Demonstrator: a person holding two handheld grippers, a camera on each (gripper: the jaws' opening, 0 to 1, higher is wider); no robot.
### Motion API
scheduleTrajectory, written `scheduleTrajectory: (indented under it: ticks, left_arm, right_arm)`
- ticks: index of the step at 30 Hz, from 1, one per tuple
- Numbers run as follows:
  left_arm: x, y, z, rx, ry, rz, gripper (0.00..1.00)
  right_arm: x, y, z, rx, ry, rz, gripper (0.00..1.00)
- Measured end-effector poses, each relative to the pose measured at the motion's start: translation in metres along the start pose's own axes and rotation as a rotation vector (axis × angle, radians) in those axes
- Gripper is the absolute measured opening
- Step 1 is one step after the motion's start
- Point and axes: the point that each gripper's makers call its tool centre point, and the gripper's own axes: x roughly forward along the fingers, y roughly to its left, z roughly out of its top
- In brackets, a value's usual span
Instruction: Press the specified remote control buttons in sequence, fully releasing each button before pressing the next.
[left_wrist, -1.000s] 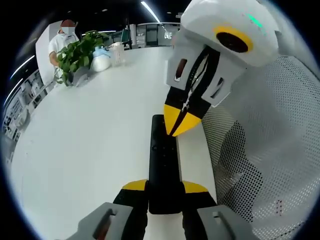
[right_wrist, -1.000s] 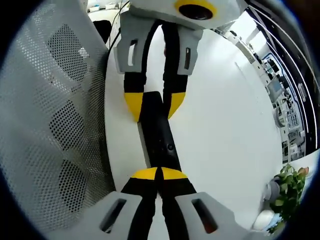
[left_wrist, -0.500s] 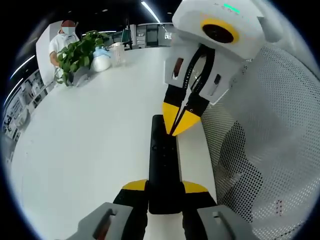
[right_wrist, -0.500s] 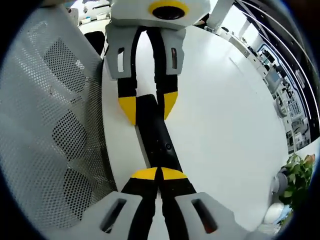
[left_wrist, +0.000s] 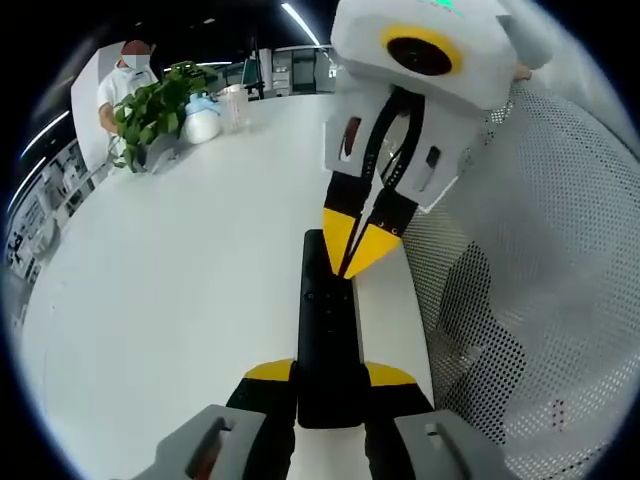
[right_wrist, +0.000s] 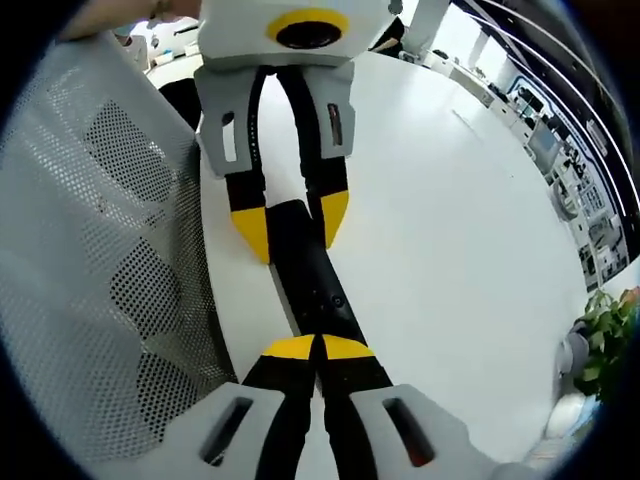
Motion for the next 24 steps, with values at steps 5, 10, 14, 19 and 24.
scheduleTrajectory:
  ticks: [5, 10, 14, 19, 24]
  left_arm:
    - [0.0002, 0.0003, -0.0001, 0.000, -0.001, -0.001, 0.24]
    - [0.0006, 0.0006, 0.0000, 0.000, 0.000, -0.001, 0.24]
    - [0.0007, 0.0005, 0.0000, 0.001, 0.004, 0.000, 0.24]
    - [0.0010, 0.0007, -0.0002, 0.000, 0.000, -0.001, 0.24]
    - [0.0012, 0.0007, -0.0002, 0.002, 0.002, -0.001, 0.24]
  right_arm:
    - [0.0007, 0.0003, -0.0004, -0.012, 0.010, -0.018, 0.00]
    - [0.0012, -0.0013, 0.0002, 0.014, 0.047, -0.023, 0.00]
    - [0.0019, -0.0024, -0.0002, 0.085, 0.104, 0.019, 0.00]
    - [0.0010, -0.0031, -0.0023, 0.129, 0.087, 0.049, 0.00]
    - [0.0013, -0.0015, -0.0016, 0.128, 0.091, 0.041, 0.00]
